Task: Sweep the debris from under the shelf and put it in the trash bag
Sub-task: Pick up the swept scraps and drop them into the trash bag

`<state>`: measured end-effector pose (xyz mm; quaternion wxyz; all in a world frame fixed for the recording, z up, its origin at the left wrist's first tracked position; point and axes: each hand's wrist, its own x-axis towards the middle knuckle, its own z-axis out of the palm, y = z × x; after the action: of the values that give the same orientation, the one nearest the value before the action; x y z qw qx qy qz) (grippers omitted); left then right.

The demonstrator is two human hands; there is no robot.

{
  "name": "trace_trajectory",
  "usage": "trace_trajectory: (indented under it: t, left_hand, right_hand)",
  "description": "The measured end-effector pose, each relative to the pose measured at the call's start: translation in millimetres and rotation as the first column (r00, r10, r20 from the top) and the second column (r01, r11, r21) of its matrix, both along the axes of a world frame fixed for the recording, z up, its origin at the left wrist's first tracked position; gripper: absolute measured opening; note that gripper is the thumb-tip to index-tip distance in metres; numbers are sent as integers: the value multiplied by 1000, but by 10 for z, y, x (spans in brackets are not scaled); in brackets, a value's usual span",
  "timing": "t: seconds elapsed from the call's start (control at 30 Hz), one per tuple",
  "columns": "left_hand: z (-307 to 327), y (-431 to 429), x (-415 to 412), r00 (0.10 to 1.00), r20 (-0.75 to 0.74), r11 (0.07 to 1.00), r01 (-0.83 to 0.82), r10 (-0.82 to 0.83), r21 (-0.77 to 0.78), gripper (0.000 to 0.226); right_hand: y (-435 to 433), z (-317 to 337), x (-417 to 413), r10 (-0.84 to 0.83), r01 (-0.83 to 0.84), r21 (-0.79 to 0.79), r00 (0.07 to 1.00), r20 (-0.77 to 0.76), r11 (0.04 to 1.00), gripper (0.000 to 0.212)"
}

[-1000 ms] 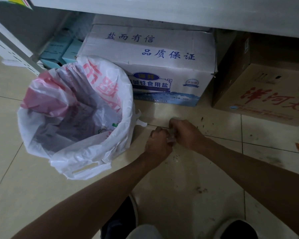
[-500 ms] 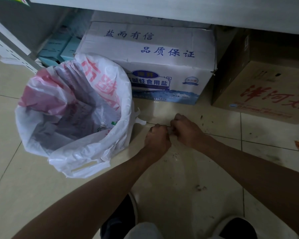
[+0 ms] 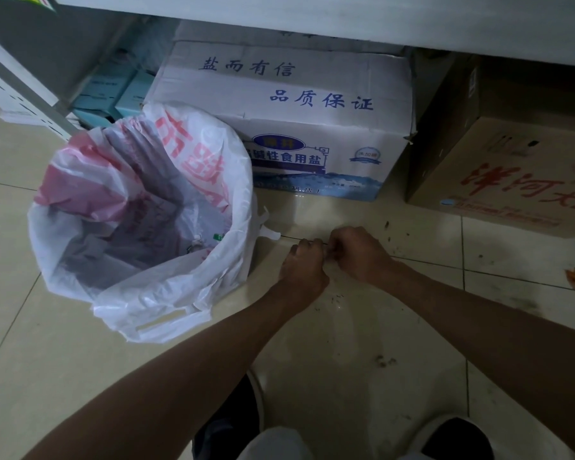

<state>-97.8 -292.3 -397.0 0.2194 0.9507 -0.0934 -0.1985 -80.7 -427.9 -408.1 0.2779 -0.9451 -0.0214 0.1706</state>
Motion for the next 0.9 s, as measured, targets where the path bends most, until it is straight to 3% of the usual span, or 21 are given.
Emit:
trace_trajectory:
  t: [0.2, 0.53, 0.73, 0.9]
  left_hand:
    - [141, -27, -4, 999, 3, 998, -35, 36, -50, 24]
    - [1227, -15, -9, 997, 56, 991, -46, 54, -129, 17]
    - [1923, 85, -3, 978, 196, 986, -31, 64, -166, 15]
    - [2411, 505, 166, 948, 300, 989, -62, 101, -136, 19]
  right_hand:
    - [-96, 235, 8, -26, 26, 56, 1000, 0, 998, 11]
    - [-142, 1469, 92, 50, -42, -72, 993, 104, 996, 14]
    - [86, 2338, 229, 146, -129, -103, 974, 171, 986, 8]
    - [428, 2745, 315, 213, -189, -119, 945, 249, 975, 20]
